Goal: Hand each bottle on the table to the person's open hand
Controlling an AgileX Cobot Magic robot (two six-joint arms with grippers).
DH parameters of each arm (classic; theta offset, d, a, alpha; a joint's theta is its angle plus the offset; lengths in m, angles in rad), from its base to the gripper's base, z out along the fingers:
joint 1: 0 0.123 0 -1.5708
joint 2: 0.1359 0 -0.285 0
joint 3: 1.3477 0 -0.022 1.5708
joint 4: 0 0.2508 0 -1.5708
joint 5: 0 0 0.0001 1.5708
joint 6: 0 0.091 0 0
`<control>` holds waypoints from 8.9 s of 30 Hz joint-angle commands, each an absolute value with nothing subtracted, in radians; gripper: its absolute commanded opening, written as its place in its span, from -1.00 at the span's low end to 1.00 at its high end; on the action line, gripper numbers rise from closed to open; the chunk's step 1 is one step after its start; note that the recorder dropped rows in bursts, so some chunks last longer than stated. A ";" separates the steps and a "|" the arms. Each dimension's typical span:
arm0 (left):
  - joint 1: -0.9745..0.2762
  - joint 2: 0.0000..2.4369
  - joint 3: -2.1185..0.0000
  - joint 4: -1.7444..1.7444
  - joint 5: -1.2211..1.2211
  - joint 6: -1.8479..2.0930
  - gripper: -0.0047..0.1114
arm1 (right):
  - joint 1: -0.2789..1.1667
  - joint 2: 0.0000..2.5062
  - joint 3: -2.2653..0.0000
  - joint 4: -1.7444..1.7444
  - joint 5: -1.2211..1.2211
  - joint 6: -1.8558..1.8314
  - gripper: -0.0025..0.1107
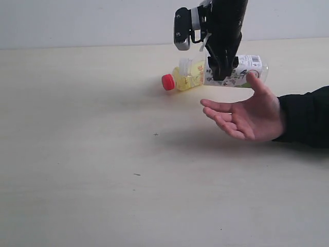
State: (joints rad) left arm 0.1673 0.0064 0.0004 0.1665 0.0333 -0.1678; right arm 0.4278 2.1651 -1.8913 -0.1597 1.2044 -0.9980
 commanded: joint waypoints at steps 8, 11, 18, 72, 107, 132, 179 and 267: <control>0.170 0.000 0.000 0.172 0.029 -0.165 -0.92 | 0.508 2.148 -2.000 -0.287 1.221 -0.902 -0.96; 0.170 0.000 0.000 0.172 0.029 -0.165 -0.92 | 0.513 2.149 -2.024 -0.315 1.221 -0.837 -0.96; 0.170 0.000 0.000 0.172 0.029 -0.165 -0.92 | 0.513 2.101 -2.064 -0.384 1.221 -0.685 -0.96; 0.170 0.000 0.000 0.172 0.029 -0.165 -0.92 | 0.452 1.670 -1.382 -0.114 1.221 0.149 -0.96; 0.170 0.000 0.000 0.172 0.029 -0.165 -0.92 | 0.454 1.875 -1.382 -0.221 1.136 0.244 -0.91; 0.170 0.000 0.000 0.172 0.029 -0.165 -0.92 | 0.454 1.875 -1.382 -0.243 1.112 0.246 0.38; 0.170 0.000 0.000 0.172 0.029 -0.165 -0.92 | 0.454 1.324 -1.160 -0.235 0.941 0.163 -0.29; 0.170 0.000 0.000 0.172 0.026 -0.165 -0.92 | 0.454 0.000 -0.427 -0.210 0.597 0.378 -0.96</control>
